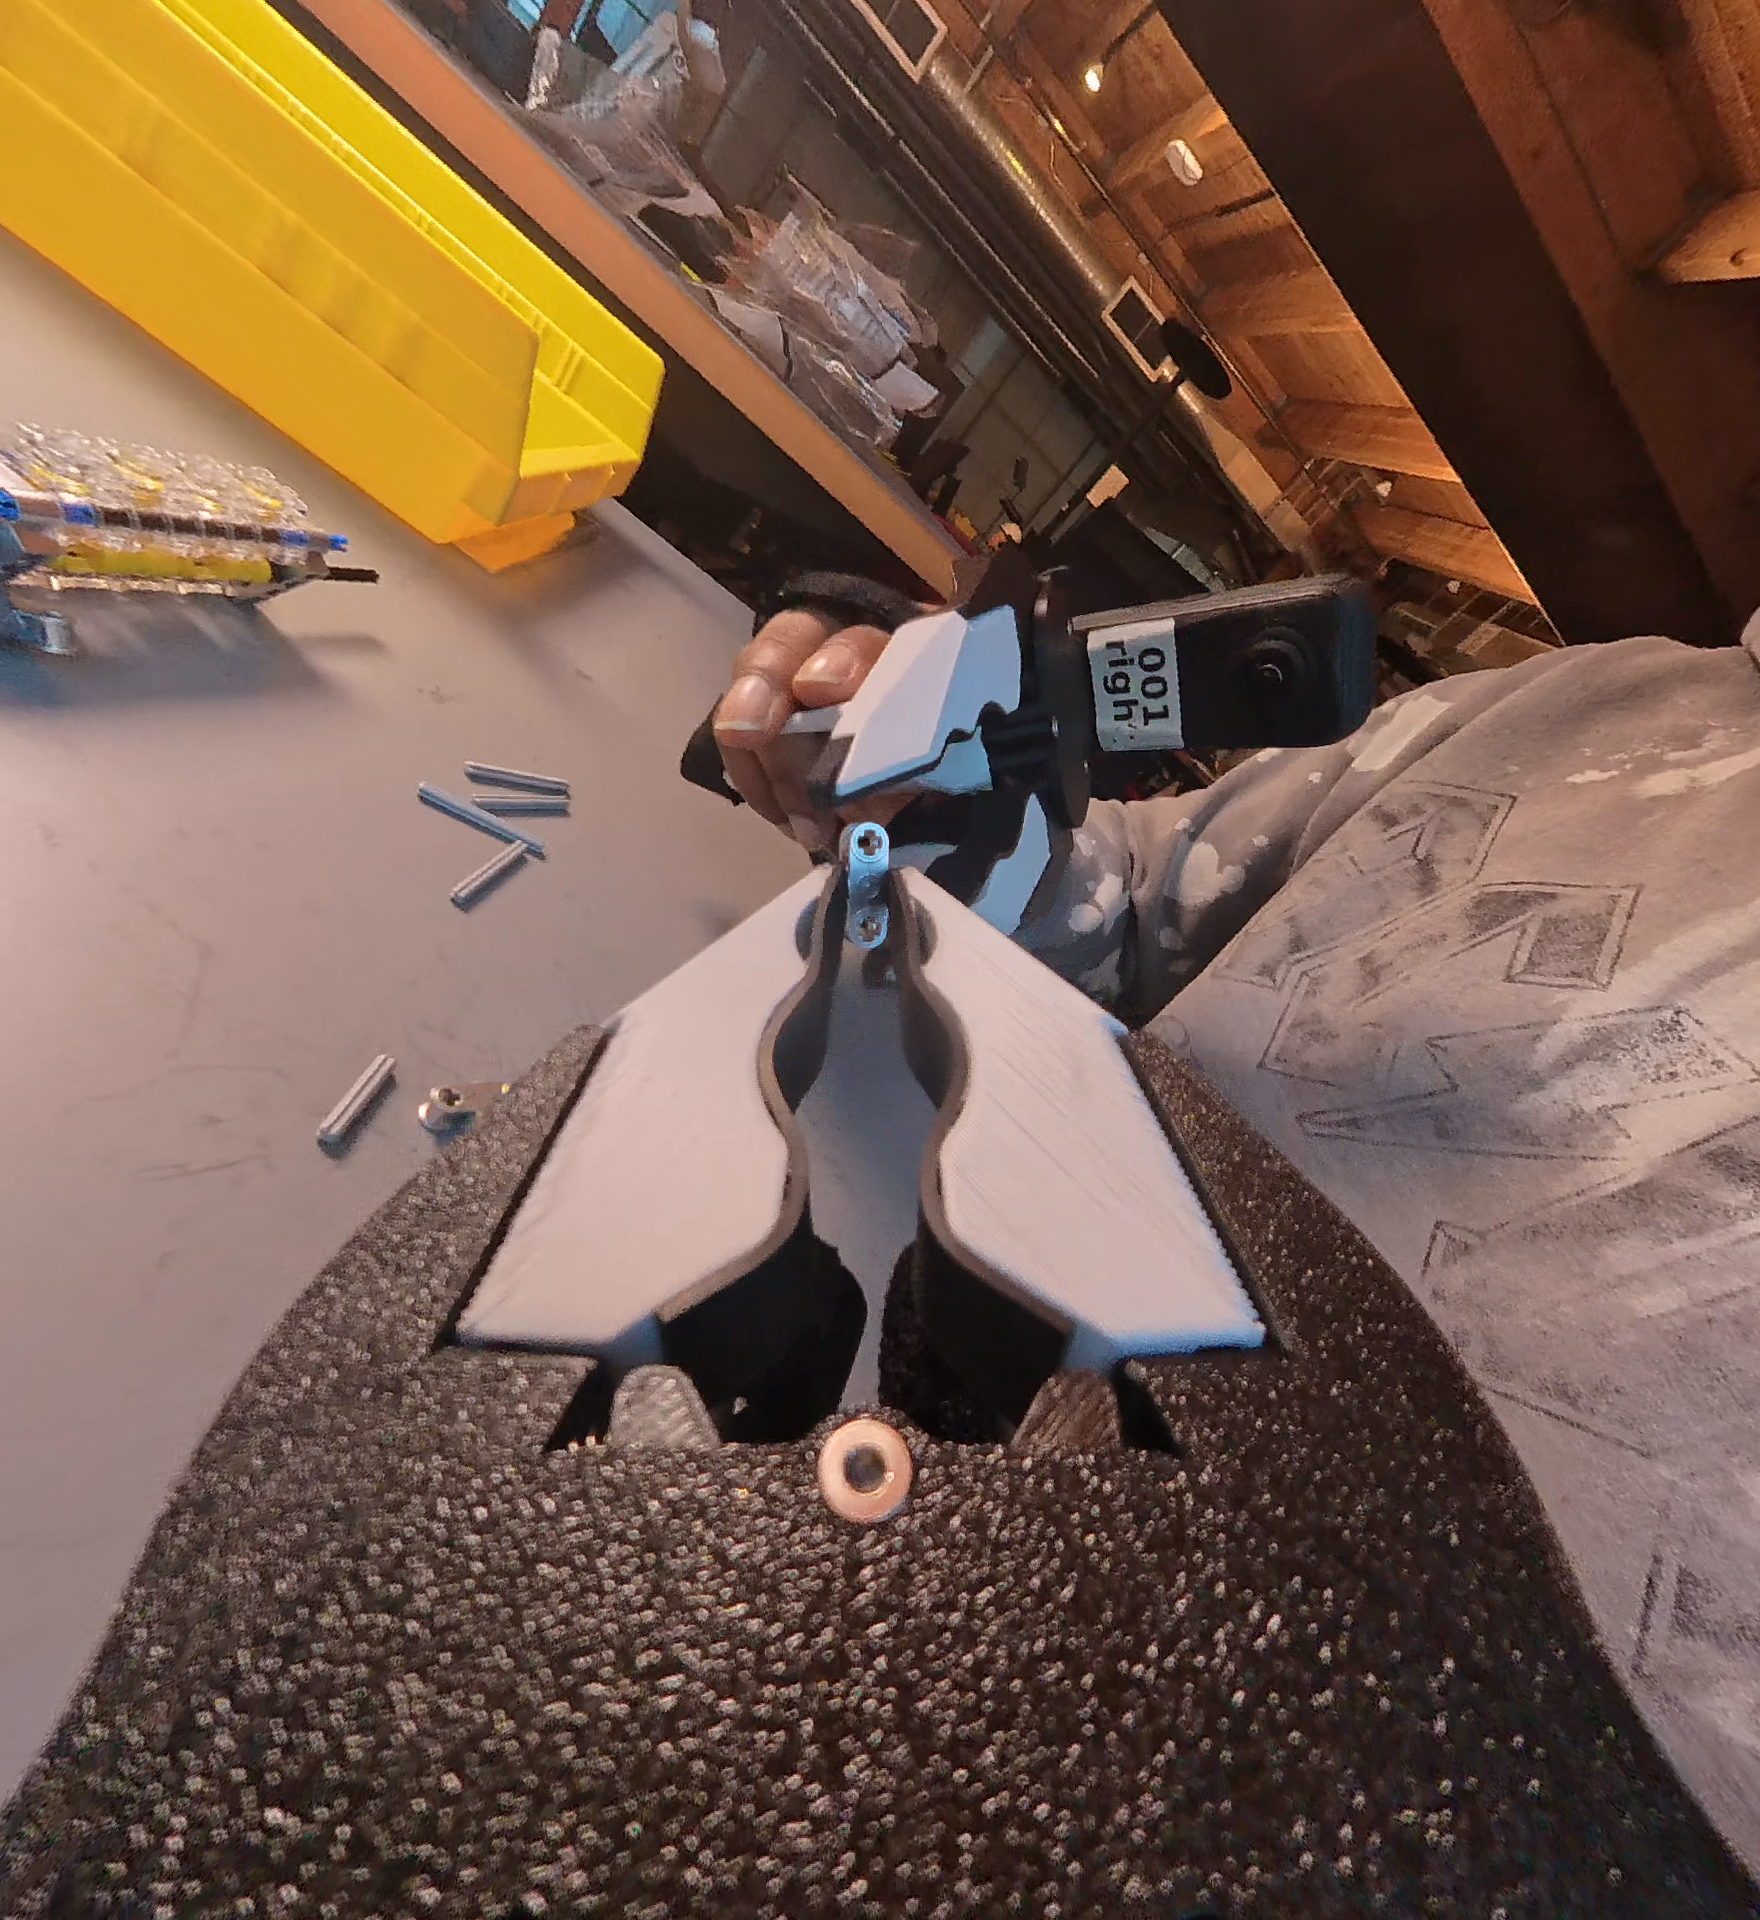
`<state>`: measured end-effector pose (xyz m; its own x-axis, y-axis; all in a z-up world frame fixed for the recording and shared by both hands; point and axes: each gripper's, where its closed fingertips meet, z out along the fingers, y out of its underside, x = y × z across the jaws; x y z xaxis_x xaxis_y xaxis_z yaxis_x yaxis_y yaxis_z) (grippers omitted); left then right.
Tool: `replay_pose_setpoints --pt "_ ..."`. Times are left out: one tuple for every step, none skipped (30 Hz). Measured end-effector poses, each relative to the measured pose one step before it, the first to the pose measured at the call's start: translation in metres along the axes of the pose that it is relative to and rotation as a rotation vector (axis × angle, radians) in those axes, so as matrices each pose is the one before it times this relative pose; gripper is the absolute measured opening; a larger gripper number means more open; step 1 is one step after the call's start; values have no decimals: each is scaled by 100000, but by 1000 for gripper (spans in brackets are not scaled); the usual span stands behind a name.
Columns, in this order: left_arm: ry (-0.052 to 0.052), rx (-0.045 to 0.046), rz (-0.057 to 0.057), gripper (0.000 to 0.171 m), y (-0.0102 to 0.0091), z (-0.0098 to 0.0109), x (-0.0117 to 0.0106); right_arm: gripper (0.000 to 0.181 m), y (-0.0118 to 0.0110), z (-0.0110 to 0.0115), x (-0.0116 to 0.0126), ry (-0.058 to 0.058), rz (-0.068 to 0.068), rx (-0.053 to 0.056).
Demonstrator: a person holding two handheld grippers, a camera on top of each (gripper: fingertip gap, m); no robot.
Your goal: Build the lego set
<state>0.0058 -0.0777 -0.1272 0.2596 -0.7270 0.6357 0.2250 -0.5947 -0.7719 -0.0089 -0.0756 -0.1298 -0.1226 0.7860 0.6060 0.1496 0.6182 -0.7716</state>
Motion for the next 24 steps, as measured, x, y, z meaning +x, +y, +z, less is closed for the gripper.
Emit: replay_pose_setpoints --pt "-84 -1903 -520 6 358 139 -86 29 34 34 -270 -1171 -831 -238" --pt "-353 -1622 -576 6 330 139 -130 26 79 40 -251 -1203 -794 -678" --pt "231 -1546 -824 6 287 121 -33 21 121 23 -409 -2353 -898 -935" --pt "23 -823 -676 6 166 65 -52 21 124 4 -216 -1154 -771 -817" --pt "11 -274 -531 6 51 30 -35 21 91 -23 -51 -338 -710 -520" --pt "-140 28 -420 6 -12 -13 -46 20 41 -51 -17 -455 -237 -223" --pt "-985 594 -512 5 -99 -97 -204 16 -62 -72 47 -123 226 399" --pt "-263 1370 -874 2 -207 -176 -130 9 -148 -114 107 210 293 930" --pt "396 1404 -640 1 -241 -182 -7 8 11 -33 195 874 526 -22" --pt "450 436 1106 0 -147 -151 138 9 -91 -24 71 291 401 686" --pt "-1167 -90 2487 0 -118 -78 59 9 -82 7 28 225 678 528" --pt "-2185 -49 2514 0 -125 -28 -29 8 76 17 183 1085 418 -380" --pt "-676 80 1461 0 -98 5 126 8 48 -34 155 690 69 221" --pt "480 510 45 0 -122 20 208 8 71 -43 123 98 997 275" --pt "-42 821 -398 0 -121 8 44 7 107 -31 122 -52 1637 235" --pt "-361 490 -525 0 -50 -26 -73 6 108 -33 87 -202 1255 247" --pt "-139 31 -602 0 5 -53 -111 4 123 -20 89 35 961 164" --pt "-372 317 -387 0 -29 -90 -153 4 92 -2 115 241 1111 197" --pt "-231 404 -372 0 -65 -85 -116 4 85 10 83 16 1151 116" --pt "-163 279 -291 0 -53 -79 -86 5 79 5 42 -134 792 -6" --pt "-380 223 -4 0 -54 -77 -84 5 105 -34 104 217 231 -181" --pt "-546 71 136 0 -36 -64 -88 6 175 -82 237 553 -74 -603" --pt "-996 -88 343 0 -11 -62 -146 6 273 -204 469 1089 -64 -1081" --pt "-2138 -422 1001 0 30 -65 -293 9 373 -324 740 1687 383 -1401"
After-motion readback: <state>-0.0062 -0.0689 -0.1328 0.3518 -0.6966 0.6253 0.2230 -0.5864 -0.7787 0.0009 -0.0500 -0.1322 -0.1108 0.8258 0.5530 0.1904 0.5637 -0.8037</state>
